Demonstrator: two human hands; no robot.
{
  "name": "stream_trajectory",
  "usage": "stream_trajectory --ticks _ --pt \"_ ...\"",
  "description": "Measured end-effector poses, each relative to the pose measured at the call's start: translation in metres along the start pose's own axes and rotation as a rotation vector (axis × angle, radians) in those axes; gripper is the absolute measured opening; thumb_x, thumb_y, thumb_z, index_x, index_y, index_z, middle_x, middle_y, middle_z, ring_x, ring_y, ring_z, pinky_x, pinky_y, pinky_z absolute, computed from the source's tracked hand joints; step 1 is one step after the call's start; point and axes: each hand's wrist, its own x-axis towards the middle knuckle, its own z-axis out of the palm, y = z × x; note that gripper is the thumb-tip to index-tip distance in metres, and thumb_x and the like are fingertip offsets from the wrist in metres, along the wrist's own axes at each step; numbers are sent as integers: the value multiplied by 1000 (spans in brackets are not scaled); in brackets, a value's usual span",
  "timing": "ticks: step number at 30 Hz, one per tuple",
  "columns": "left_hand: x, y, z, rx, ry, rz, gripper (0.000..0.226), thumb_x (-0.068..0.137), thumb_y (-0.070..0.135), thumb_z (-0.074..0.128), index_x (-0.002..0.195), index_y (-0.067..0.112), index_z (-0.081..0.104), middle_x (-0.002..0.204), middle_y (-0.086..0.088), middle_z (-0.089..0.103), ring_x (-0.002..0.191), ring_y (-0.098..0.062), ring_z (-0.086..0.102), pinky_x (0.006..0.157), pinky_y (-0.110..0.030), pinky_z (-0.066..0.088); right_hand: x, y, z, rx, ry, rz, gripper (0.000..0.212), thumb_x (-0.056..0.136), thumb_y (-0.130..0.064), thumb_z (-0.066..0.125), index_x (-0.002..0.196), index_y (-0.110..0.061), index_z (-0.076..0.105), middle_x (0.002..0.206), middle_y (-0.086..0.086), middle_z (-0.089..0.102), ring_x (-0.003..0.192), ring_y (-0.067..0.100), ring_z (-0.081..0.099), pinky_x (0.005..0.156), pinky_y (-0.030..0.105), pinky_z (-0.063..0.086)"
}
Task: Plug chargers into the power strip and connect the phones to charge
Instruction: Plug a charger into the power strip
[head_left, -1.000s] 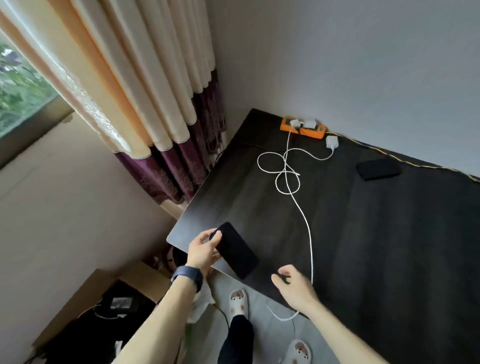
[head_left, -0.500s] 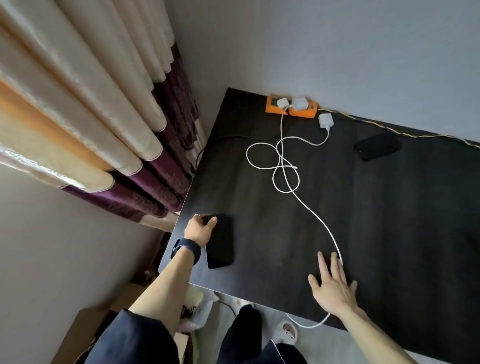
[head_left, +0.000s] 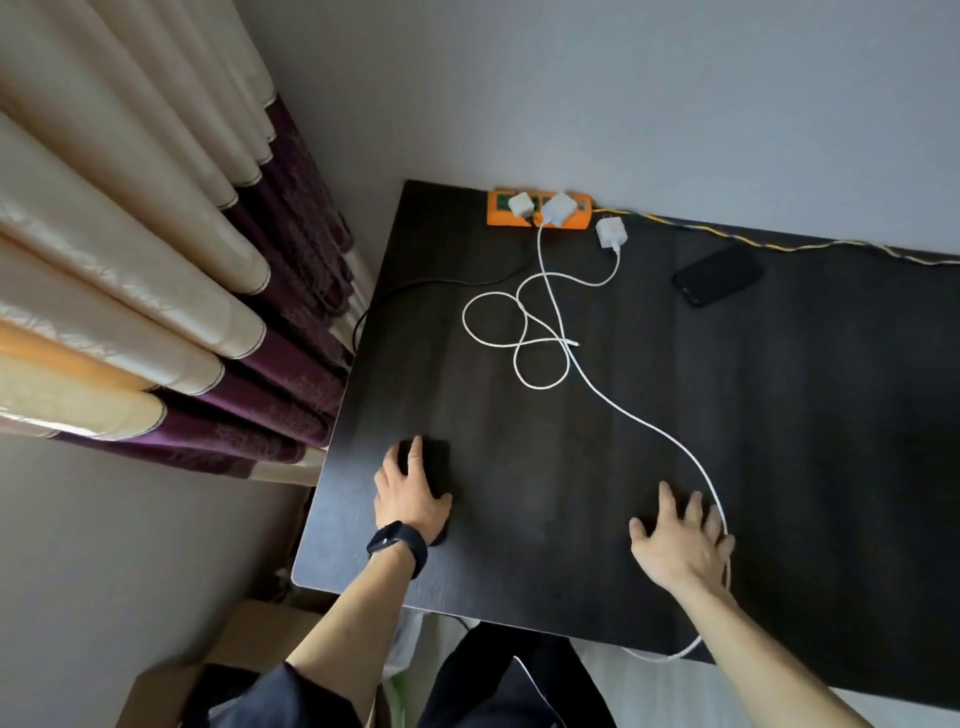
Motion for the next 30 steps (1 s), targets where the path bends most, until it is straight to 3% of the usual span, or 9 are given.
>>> stream_trajectory --ticks 4,11,15,19,24,27,30 --pt "-3 5 -4 27 -36 7 91 83 29 72 155 26 17 160 -9 14 142 -36 23 114 -50 35 -9 -10 -2 11 129 -195 63 97 -49 45 155 -26 34 166 4 23 151 25 22 119 40 29" --pt "-7 10 -18 -12 -87 -59 80 87 26 65 155 23 22 161 -8 17 141 -36 30 113 -47 37 2 -36 -14 88 60 -366 61 96 -46 49 154 -28 36 166 2 23 149 25 26 115 39 35" --pt "4 29 -27 -49 -46 -82 75 89 28 62 154 21 25 156 -9 25 139 -34 33 112 -43 36 19 -51 -39 121 89 -456 63 97 -48 48 154 -26 36 166 0 24 150 23 26 117 37 33" --pt "30 62 -36 -38 5 -48 76 91 32 61 156 21 22 159 -10 22 144 -32 27 114 -39 33 50 -77 -79 217 146 -527 64 97 -49 51 153 -22 37 164 0 29 148 22 28 117 35 33" --pt "95 117 -44 -41 114 42 73 92 36 59 155 23 24 162 -7 19 145 -29 27 114 -39 34 110 -136 -148 384 355 -638 65 94 -50 57 149 -18 42 156 4 40 140 24 40 109 38 44" --pt "128 137 -37 -27 176 105 70 93 39 57 154 23 27 162 -6 20 145 -28 28 117 -40 30 139 -170 -167 408 444 -649 71 91 -58 55 148 -19 39 155 3 39 134 24 47 92 38 54" --pt "151 144 -24 31 220 130 68 95 46 51 155 25 26 163 -4 19 149 -25 21 121 -42 22 164 -195 -166 345 383 -627 95 83 -77 49 154 -21 22 160 3 26 132 25 51 79 37 56"
